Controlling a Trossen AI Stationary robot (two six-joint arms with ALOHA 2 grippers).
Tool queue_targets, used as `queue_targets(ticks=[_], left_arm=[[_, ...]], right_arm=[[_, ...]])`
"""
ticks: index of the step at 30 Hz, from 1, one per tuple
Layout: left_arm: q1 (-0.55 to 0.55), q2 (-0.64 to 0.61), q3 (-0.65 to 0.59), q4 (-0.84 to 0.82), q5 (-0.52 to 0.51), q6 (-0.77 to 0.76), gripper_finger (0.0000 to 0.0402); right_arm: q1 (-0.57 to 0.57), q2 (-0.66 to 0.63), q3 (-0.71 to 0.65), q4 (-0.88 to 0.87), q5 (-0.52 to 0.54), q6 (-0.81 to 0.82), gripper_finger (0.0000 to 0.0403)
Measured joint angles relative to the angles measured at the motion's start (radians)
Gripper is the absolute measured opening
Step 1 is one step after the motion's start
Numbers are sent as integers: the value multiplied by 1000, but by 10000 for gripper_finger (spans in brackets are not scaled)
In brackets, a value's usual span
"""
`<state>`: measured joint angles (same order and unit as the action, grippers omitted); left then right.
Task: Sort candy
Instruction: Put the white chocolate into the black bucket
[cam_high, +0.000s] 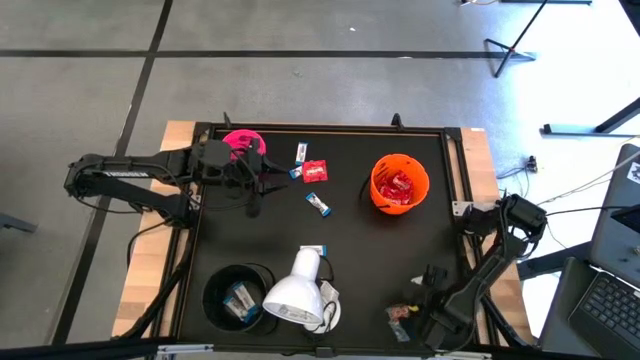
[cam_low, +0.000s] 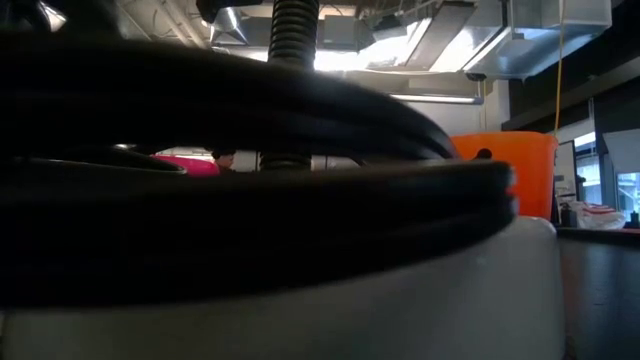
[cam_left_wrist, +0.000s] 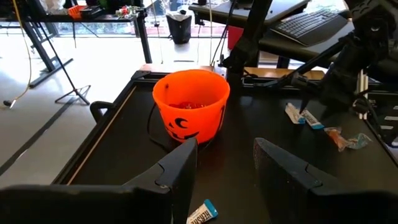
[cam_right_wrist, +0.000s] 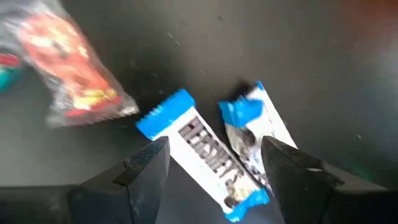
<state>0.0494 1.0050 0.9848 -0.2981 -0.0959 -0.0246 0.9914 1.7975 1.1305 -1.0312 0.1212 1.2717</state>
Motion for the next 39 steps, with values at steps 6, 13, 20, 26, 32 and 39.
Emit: queue_targets(ticks=[6, 13, 20, 26, 32, 39], left_arm=[[-2, 0, 0, 0, 2, -18, 151], [-7, -1, 0, 3, 3, -10, 151], [-7, -1, 0, 3, 4, -15, 151], [-7, -1, 0, 2, 4, -15, 151], [-7, -1, 0, 3, 4, 1, 151], [-7, -1, 0, 2, 4, 2, 151]], right_arm=[[4, -6, 0, 31, -7, -42, 253], [3, -31, 1, 6, 61, -39, 253], [3, -111, 2, -88, 145, 29, 253], [4, -123, -4, -88, 191, 25, 253], [3, -123, -96, -9, 111, 24, 253], [3, -143, -182, 110, 76, 22, 252]])
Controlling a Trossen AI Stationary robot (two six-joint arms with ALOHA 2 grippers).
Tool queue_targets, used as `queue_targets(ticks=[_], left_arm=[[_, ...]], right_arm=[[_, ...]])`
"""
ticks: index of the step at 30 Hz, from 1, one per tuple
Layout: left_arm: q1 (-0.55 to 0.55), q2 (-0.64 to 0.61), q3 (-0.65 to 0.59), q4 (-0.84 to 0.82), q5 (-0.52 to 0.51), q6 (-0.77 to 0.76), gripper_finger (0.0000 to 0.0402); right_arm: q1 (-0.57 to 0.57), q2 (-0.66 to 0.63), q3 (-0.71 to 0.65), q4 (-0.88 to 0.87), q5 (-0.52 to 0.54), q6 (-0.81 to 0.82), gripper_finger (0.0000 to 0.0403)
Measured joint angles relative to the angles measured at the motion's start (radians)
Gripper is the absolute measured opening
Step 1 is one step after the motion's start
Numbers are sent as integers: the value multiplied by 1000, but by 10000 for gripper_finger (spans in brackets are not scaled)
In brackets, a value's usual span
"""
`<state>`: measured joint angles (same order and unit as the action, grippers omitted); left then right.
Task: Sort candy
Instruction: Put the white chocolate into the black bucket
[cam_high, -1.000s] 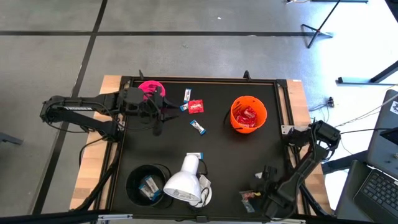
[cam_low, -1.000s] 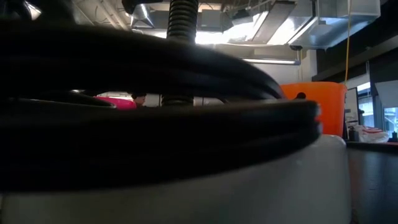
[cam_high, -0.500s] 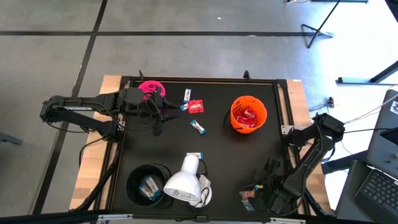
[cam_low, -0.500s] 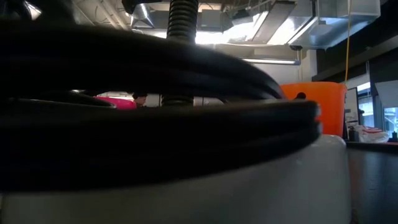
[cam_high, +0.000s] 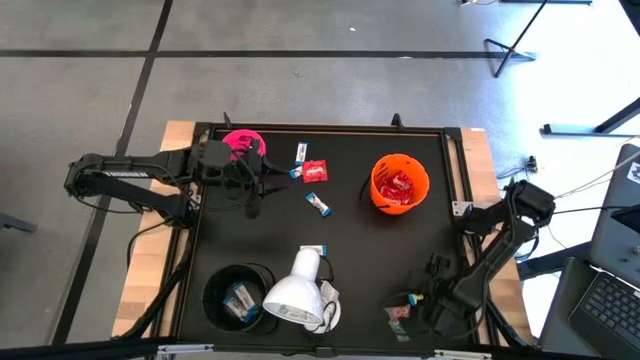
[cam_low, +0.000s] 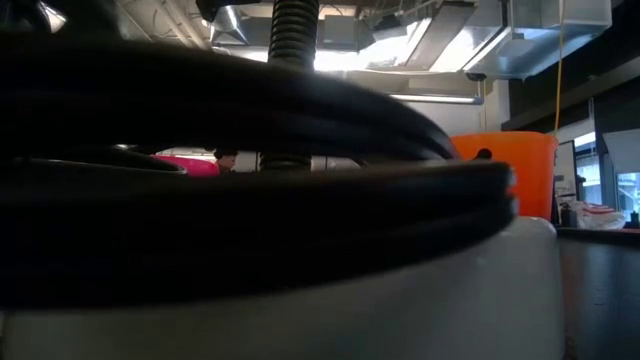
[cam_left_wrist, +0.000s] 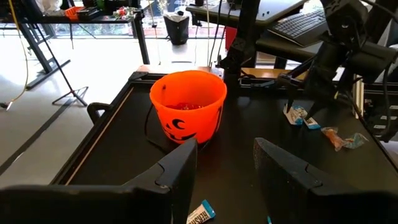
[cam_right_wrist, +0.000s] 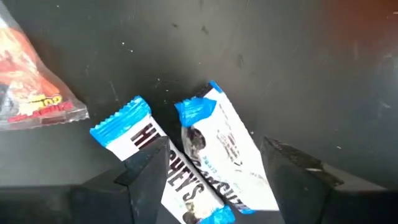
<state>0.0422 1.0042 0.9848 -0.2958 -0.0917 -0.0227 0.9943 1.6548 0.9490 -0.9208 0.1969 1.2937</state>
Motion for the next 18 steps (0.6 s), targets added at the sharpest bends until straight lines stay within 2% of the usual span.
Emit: queue_targets(ticks=[5, 10, 15, 18], left_arm=[[0, 0, 0, -1, 0, 0, 151], [0, 0, 0, -1, 0, -1, 151], [-8, 0, 0, -2, 0, 0, 151], [-13, 0, 0, -1, 0, -1, 151]], right_arm=[[0, -20, -58, 45, -11, 8, 214], [0, -50, -119, 104, -16, 18, 134], [0, -85, -124, 102, -16, 35, 53], [0, -125, -123, 105, 3, 37, 18]])
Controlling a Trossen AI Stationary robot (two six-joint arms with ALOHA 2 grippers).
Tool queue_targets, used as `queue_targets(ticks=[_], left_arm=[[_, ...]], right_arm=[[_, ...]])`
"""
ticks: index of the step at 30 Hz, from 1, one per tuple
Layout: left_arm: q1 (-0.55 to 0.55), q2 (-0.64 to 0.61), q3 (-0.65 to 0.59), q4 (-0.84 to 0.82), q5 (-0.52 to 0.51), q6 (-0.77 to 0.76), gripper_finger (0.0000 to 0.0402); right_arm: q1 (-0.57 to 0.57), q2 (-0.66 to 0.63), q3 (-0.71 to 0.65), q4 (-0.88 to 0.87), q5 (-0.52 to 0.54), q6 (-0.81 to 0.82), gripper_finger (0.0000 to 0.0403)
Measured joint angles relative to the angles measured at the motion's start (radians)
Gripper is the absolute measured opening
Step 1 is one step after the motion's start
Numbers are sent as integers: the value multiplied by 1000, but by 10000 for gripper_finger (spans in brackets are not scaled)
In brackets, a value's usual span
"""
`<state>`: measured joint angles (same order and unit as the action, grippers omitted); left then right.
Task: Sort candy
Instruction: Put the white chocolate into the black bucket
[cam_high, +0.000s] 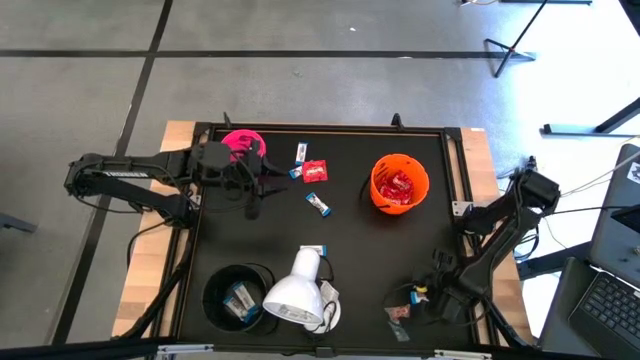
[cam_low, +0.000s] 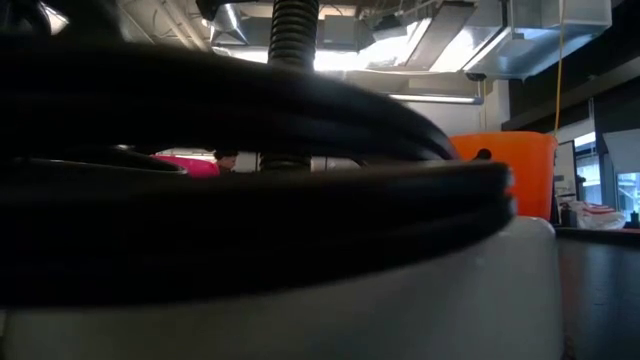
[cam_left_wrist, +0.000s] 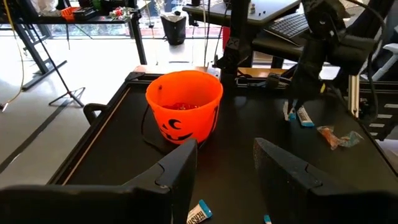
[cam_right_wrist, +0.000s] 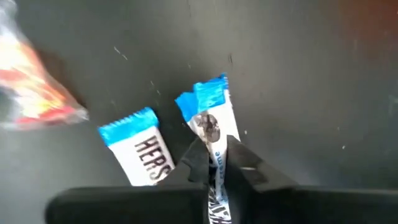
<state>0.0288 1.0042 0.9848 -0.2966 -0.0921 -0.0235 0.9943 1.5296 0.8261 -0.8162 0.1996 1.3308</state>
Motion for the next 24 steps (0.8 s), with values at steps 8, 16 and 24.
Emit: queue_targets(ticks=[8, 16, 24], left_arm=[[-13, 0, 0, 10, 0, 0, 151], [-13, 0, 0, 103, 0, 1, 151], [-13, 25, 2, 248, 9, 8, 151]], right_arm=[[0, -124, 25, 2, 228, 4, 44], [0, -218, 78, 4, 580, -76, 30], [-54, -248, 142, 7, 856, -219, 37]])
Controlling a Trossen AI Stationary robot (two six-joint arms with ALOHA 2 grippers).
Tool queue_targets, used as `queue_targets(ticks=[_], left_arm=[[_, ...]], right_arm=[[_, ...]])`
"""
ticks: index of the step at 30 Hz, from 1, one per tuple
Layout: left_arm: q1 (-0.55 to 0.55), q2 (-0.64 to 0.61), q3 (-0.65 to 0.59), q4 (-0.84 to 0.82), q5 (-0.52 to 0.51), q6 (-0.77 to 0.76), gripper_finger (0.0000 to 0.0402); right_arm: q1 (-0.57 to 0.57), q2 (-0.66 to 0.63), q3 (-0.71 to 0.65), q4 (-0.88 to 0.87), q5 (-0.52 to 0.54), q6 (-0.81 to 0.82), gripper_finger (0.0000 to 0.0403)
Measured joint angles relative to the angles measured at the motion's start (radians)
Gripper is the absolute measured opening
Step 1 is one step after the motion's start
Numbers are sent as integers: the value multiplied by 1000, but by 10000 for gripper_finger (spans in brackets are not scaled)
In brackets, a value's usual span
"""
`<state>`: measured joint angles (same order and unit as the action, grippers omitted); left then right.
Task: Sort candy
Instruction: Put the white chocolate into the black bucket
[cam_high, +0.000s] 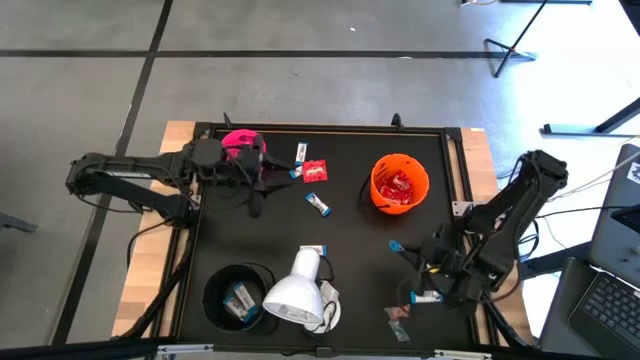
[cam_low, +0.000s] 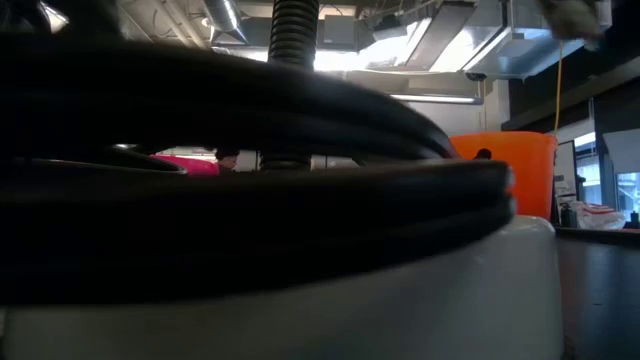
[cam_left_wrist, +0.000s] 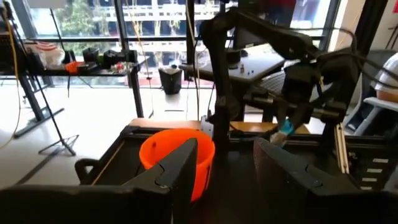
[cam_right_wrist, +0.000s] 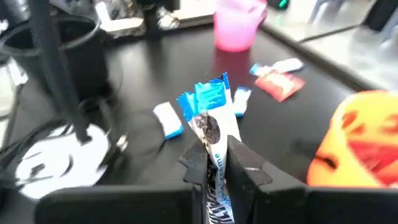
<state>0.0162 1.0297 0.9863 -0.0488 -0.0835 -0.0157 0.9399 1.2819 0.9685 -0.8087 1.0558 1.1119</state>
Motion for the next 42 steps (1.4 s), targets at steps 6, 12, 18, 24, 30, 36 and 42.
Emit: queue_targets(ticks=[6, 12, 18, 24, 30, 36, 42], left_arm=[[0, 68, 0, 86, 31, 1, 151], [1, 147, -1, 210, 52, 0, 151], [1, 196, -1, 282, 56, -11, 151], [-4, 273, -1, 384, 90, -54, 151], [-13, 353, -2, 489, 86, -55, 151], [-13, 386, -2, 527, 67, -55, 151], [-18, 393, -2, 509, 26, -54, 151]], right_arm=[[-143, 0, 46, 99, 52, -225, 37], [-301, 0, 81, 358, 11, -586, 36], [-443, 0, 85, 645, -99, -865, 35], [-570, 7, 86, 831, -245, -945, 35], [-622, 41, 86, 874, -343, -937, 35], [-622, 68, 86, 891, -323, -934, 35], [-622, 79, 85, 925, -338, -935, 35]])
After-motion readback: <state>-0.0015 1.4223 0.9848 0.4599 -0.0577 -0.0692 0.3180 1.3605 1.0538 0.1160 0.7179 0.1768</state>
